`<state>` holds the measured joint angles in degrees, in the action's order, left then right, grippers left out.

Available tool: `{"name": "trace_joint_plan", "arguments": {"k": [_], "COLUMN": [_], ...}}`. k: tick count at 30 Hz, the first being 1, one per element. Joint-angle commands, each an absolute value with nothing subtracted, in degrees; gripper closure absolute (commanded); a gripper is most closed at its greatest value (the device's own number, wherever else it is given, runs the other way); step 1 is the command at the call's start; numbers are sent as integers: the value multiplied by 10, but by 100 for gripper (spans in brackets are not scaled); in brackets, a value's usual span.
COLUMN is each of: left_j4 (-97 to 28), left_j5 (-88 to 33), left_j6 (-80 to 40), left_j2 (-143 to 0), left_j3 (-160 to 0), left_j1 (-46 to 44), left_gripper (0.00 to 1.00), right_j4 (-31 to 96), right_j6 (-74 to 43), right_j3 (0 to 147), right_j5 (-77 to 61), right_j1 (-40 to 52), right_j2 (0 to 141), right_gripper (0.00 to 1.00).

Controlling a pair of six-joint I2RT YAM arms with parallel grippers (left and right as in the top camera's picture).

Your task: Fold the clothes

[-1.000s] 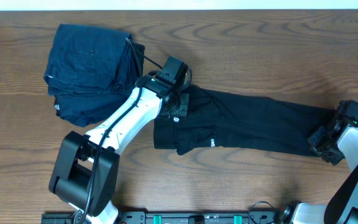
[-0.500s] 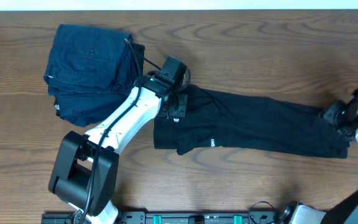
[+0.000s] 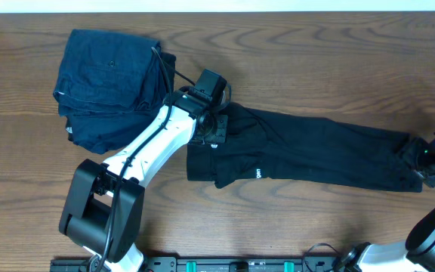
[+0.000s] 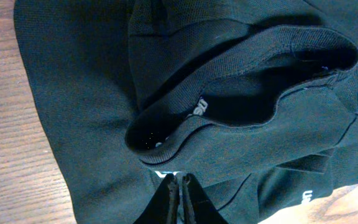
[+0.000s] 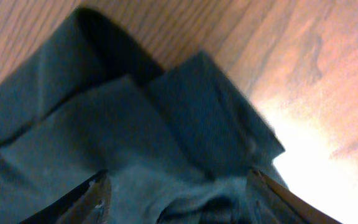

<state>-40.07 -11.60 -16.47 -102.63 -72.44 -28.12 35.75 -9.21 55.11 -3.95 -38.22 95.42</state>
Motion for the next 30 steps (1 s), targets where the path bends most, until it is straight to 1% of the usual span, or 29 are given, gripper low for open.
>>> {"name": "trace_joint_plan", "arguments": {"k": [1, 9, 10, 13, 14, 15, 17, 22, 26, 30], "left_j4": [-402, -403, -403, -402, -402, -402, -402, -402, -403, -407], "left_j5": [-109, -109, -109, -108, -109, -109, -109, -109, -109, -109], "left_j6": [-157, -157, -157, -157, -157, -157, -157, -157, -157, -157], "left_j2": [-1018, -1018, -1018, -1018, -1018, -1018, -1018, -1018, -1018, -1018], "left_j3": [-721, -721, -721, -721, -721, -721, -721, -721, -721, -721], "left_j1": [-278, -278, -278, -278, -278, -278, -278, -278, -278, -278], "left_gripper": [93, 93, 93, 93, 93, 93, 93, 93, 93, 93], "right_j4": [342, 306, 303, 302, 302, 301, 295, 291, 285, 317], "right_j6": [-63, -54, -51, -50, -51, -51, -51, -51, -50, -41], "right_j3": [550, 550, 550, 550, 550, 550, 552, 553, 558, 592], "right_j5": [-80, -75, -76, -76, -76, -76, -92, -108, -73, -80], "right_j1": [-395, -395, -395, -393, -391, -390, -385, -360, -341, -341], "right_j2": [977, 1063, 1072, 1089, 1090, 1090, 1089, 1089, 1089, 1072], "right_gripper": [34, 35, 38, 59, 62, 63, 59, 57, 43, 32]}}
